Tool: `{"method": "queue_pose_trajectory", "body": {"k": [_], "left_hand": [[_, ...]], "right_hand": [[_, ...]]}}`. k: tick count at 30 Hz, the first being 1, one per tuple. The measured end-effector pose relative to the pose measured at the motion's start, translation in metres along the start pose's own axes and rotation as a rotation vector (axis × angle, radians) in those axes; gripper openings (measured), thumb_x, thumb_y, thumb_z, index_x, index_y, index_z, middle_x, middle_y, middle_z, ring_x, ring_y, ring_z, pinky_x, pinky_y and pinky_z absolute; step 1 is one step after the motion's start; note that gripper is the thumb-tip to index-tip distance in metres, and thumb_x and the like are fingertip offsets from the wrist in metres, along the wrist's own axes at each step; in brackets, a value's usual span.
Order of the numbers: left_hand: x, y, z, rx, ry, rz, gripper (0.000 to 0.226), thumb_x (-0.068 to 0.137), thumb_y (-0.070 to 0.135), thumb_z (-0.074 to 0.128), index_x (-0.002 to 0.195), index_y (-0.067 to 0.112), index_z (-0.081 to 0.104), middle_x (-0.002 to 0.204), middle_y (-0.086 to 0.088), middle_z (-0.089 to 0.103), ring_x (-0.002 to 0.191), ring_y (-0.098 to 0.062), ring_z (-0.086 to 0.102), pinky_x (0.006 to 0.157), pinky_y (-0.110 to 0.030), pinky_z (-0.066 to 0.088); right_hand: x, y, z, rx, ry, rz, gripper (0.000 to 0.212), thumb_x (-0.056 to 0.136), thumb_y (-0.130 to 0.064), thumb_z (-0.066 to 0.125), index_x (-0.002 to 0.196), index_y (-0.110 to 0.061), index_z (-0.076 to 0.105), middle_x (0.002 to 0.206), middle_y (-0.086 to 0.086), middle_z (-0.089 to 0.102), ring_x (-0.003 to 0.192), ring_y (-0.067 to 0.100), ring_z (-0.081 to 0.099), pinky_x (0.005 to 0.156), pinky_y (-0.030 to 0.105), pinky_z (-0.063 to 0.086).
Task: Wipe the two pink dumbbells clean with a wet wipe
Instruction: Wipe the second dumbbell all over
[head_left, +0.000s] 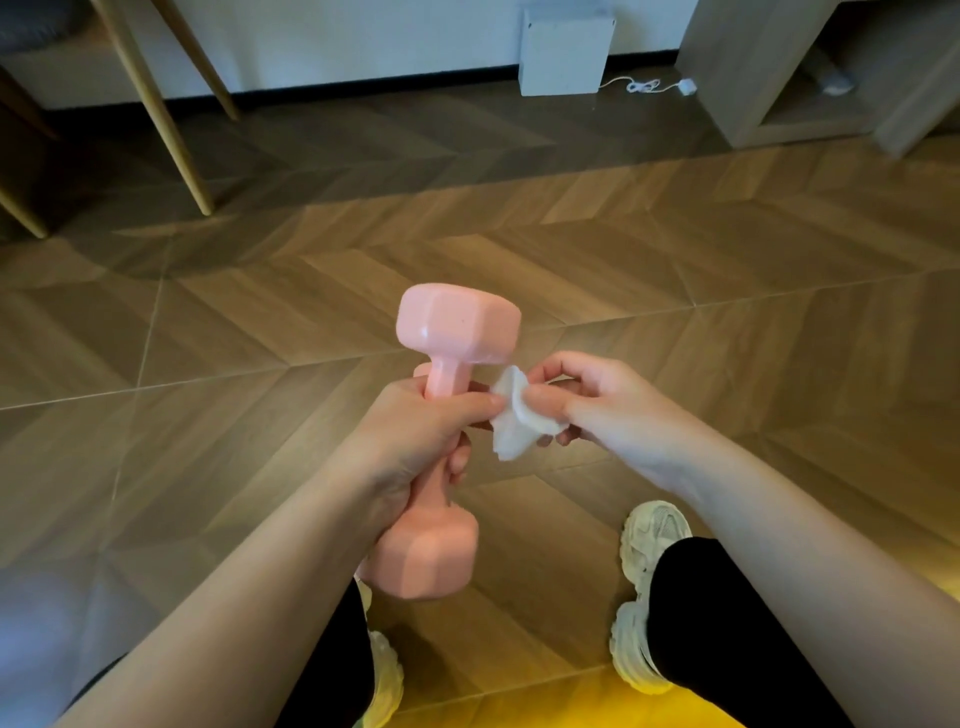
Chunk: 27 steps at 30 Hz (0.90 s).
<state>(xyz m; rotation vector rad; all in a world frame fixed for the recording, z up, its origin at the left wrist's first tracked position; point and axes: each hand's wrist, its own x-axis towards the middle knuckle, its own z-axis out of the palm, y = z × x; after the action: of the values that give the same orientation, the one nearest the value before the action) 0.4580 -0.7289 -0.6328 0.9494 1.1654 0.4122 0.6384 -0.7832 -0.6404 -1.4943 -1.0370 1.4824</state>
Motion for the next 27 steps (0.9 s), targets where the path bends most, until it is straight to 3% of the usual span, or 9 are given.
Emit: {"method": "queue_pose_trajectory", "body": {"k": [4,9,11,13,14,16,22,24,27], "left_hand": [[0.005,0.007,-0.008,-0.146,0.088,-0.012,0.009,0.087,0.008,0.068,0.093,0.006,0.063,0.063,-0.004,0.066,0.036,-0.011,0.038,0.038,-0.022,0.036],[0.005,0.009,-0.018,-0.180,0.093,-0.026,0.006,0.087,0.006,0.067,0.090,0.006,0.062,0.060,-0.003,0.064,0.035,-0.011,0.037,0.037,-0.022,0.036],[0.003,0.008,-0.018,-0.161,0.080,-0.024,0.007,0.087,0.005,0.067,0.091,0.006,0.062,0.060,-0.003,0.065,0.035,-0.011,0.037,0.037,-0.022,0.037],[0.002,0.006,-0.018,-0.136,0.062,-0.019,0.008,0.087,0.006,0.068,0.092,0.005,0.062,0.061,-0.003,0.066,0.035,-0.011,0.038,0.037,-0.022,0.037],[0.002,0.006,-0.018,-0.121,0.053,-0.017,0.010,0.087,0.007,0.068,0.094,0.005,0.062,0.062,-0.003,0.066,0.035,-0.011,0.038,0.037,-0.022,0.037],[0.001,0.006,-0.017,-0.098,0.043,-0.014,0.015,0.085,0.008,0.070,0.098,0.003,0.063,0.065,-0.005,0.066,0.036,-0.011,0.039,0.038,-0.022,0.037],[0.001,0.006,-0.014,-0.039,0.069,0.034,0.010,0.087,0.007,0.069,0.092,0.005,0.061,0.044,0.004,0.051,0.033,-0.011,0.037,0.036,-0.021,0.036],[0.002,0.006,-0.013,-0.018,0.083,0.041,0.009,0.088,0.005,0.069,0.092,0.005,0.061,0.042,0.004,0.049,0.032,-0.011,0.037,0.035,-0.020,0.035],[0.002,0.007,-0.014,0.008,0.096,0.051,0.007,0.088,0.005,0.068,0.089,0.004,0.062,0.042,0.000,0.044,0.033,-0.012,0.036,0.035,-0.019,0.034]], "right_hand": [[0.001,0.003,-0.002,0.073,0.103,0.022,0.022,0.101,-0.006,0.048,0.095,-0.010,0.069,0.075,0.002,0.069,0.072,0.014,0.063,0.070,0.028,0.047],[0.002,0.004,-0.003,0.099,-0.070,-0.007,0.040,0.080,-0.022,0.058,0.119,-0.021,0.066,0.114,-0.005,0.070,0.108,0.006,0.062,0.087,0.027,0.051],[0.002,0.004,-0.002,0.045,-0.062,-0.044,0.038,0.081,-0.025,0.071,0.118,-0.021,0.066,0.112,-0.007,0.071,0.104,0.003,0.064,0.085,0.021,0.051],[0.002,0.005,0.001,0.064,0.061,-0.059,0.019,0.081,-0.020,0.079,0.098,-0.019,0.070,0.094,-0.002,0.073,0.092,0.009,0.065,0.088,0.030,0.054],[0.002,0.004,0.003,0.104,0.125,-0.060,0.007,0.085,-0.014,0.076,0.086,-0.017,0.070,0.085,0.002,0.070,0.087,0.015,0.064,0.092,0.039,0.054],[0.003,0.004,0.002,0.190,0.182,-0.057,0.019,0.091,-0.003,0.065,0.074,-0.012,0.064,0.078,0.010,0.064,0.082,0.022,0.060,0.092,0.043,0.052],[0.002,0.001,-0.001,0.234,0.083,0.030,0.009,0.099,-0.006,0.053,0.095,-0.010,0.059,0.087,0.013,0.066,0.076,0.019,0.065,0.080,0.034,0.059],[0.003,0.001,-0.006,0.317,0.017,0.088,0.013,0.093,-0.010,0.058,0.105,-0.009,0.065,0.094,0.010,0.073,0.081,0.019,0.071,0.082,0.033,0.059],[0.002,0.001,-0.013,0.423,-0.062,0.176,0.023,0.079,-0.018,0.064,0.098,-0.007,0.072,0.093,0.012,0.076,0.079,0.021,0.074,0.083,0.036,0.058]]}}
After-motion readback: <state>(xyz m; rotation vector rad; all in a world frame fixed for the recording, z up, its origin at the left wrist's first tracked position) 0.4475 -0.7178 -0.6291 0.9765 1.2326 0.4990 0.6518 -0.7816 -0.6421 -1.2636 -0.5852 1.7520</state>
